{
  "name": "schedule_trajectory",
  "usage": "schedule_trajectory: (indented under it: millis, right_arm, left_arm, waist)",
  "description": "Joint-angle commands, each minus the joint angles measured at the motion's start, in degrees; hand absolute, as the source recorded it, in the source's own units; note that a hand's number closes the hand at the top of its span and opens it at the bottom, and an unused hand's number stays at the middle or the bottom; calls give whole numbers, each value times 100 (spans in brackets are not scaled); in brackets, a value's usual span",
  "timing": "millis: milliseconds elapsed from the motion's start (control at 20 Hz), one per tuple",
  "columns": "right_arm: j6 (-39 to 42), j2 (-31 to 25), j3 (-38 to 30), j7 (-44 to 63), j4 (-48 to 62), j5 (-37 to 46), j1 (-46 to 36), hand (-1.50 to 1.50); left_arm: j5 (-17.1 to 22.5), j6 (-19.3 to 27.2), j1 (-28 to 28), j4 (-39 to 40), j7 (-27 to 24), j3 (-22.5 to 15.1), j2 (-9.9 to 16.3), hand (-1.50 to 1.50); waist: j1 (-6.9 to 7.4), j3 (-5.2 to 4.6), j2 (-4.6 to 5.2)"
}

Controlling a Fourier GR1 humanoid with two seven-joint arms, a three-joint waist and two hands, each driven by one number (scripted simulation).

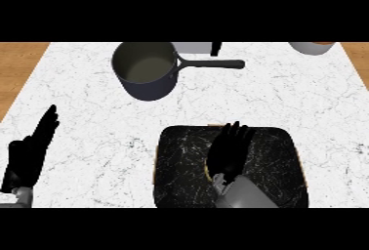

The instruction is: Pick the squash from the tray and place it in the pot

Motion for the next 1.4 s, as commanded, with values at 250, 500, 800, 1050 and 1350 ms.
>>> schedule_trajectory:
  millis: [250,500,800,1050,1350]
  right_arm:
    - [346,125,313,1383,585,-553,-424,150]
    - [405,126,476,1406,451,-549,-316,150]
    - [-228,125,861,1073,831,-1522,-867,150]
    - [-635,126,897,-1943,-183,-2628,-1135,150]
    - [-2046,130,1696,-2048,354,-2968,-2093,150]
  left_arm:
    - [-64,-33,-81,19,68,63,-14,0]
    - [-72,-61,59,33,-61,87,-84,0]
    - [-297,117,110,-304,171,-119,-337,0]
    - [-92,-296,-364,-80,28,-182,-217,0]
    - [-250,-214,-475,-67,204,-242,-233,0]
  waist:
    - [29,14,34]
    - [-5,13,12]
    - [70,19,35]
    - [690,53,211]
    - [557,19,100]
